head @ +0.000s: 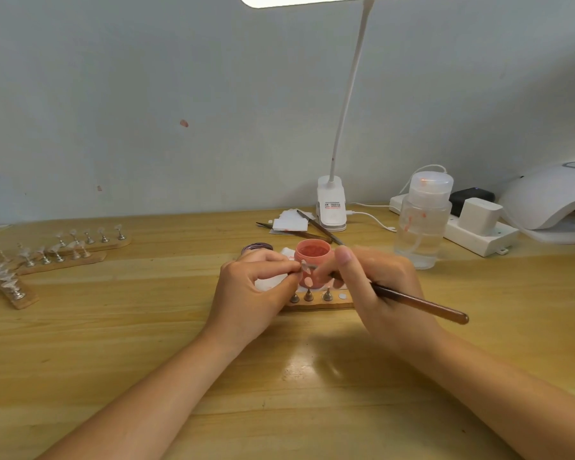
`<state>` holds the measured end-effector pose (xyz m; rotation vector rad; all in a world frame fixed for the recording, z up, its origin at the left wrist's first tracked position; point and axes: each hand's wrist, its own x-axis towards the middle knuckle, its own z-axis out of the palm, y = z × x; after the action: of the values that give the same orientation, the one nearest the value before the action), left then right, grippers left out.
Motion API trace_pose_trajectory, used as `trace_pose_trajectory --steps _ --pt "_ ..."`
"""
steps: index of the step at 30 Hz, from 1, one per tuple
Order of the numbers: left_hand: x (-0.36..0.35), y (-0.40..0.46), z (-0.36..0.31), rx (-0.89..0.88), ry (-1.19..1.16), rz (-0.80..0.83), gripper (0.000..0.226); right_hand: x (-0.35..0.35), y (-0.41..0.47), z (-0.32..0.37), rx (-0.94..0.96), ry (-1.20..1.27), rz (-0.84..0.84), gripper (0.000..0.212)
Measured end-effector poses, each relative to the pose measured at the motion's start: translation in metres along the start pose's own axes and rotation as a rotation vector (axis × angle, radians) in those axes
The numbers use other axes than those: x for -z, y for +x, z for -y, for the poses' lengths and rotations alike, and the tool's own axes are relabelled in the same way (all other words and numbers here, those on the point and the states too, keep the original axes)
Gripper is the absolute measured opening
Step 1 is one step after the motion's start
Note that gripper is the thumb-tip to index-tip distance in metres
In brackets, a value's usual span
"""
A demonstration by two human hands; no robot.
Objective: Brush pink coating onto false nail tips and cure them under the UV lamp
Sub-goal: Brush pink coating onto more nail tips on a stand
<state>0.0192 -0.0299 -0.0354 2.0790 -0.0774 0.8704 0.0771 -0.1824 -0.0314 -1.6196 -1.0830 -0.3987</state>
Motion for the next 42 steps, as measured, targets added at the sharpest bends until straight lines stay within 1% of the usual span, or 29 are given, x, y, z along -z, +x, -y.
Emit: trace_pose_trajectory --steps 3,6,8,10,13,15,18,22,26,28,31,33,36,38,40,42 --pt "0.0 0.0 0.0 -0.025 0.009 0.005 0.025 0.002 -0.002 0.001 -0.063 0.063 -0.016 0.054" --pt "0.0 0.0 0.0 -0.021 0.002 -0.005 0.027 0.0 0.0 0.002 -0.02 0.064 -0.035 0.05" --pt "0.0 0.0 0.001 -0.029 0.011 0.0 0.023 -0.001 0.001 0.002 -0.029 0.056 -0.006 0.048" --pt "0.0 0.0 0.001 -0.036 0.018 0.009 0.019 0.0 0.0 0.003 -0.08 0.096 0.002 0.052" --pt "0.001 0.0 0.0 -0.025 0.015 0.001 0.02 0.003 -0.003 0.004 -0.095 0.139 -0.076 0.053" --pt "0.002 0.0 -0.001 -0.013 0.001 -0.025 0.027 0.003 -0.004 0.004 -0.107 0.178 -0.144 0.048" --pt "0.002 0.0 -0.002 -0.017 -0.012 -0.047 0.023 0.001 -0.005 0.005 -0.136 0.2 -0.201 0.037" --pt "0.002 0.0 0.001 -0.026 0.004 -0.04 0.022 -0.001 -0.008 0.005 -0.116 0.155 -0.15 0.035" --pt "0.002 0.0 0.002 -0.038 0.012 -0.026 0.013 -0.005 -0.008 0.006 0.021 -0.006 -0.102 0.038" --pt "0.001 0.0 0.002 -0.042 0.007 -0.029 0.01 -0.006 -0.009 0.005 0.054 -0.081 -0.065 0.039" --pt "0.0 0.0 0.001 -0.026 -0.014 -0.046 0.013 -0.004 -0.012 0.002 0.0 -0.013 -0.017 0.052" --pt "-0.001 0.0 0.001 -0.009 -0.02 -0.047 0.013 -0.003 -0.012 0.002 0.012 0.005 -0.039 0.056" --pt "-0.001 0.0 0.002 -0.004 -0.013 -0.047 0.017 -0.005 -0.008 0.003 0.071 -0.069 -0.073 0.048" --pt "-0.001 0.0 0.002 -0.005 -0.01 -0.051 0.021 -0.004 -0.009 0.002 0.032 -0.041 -0.055 0.047" --pt "-0.001 0.0 0.002 -0.002 -0.013 -0.055 0.023 -0.003 -0.01 0.001 -0.007 0.006 -0.053 0.052" --pt "0.0 0.0 0.002 0.004 -0.007 -0.048 0.022 -0.003 -0.009 0.002 0.013 -0.022 -0.074 0.047"
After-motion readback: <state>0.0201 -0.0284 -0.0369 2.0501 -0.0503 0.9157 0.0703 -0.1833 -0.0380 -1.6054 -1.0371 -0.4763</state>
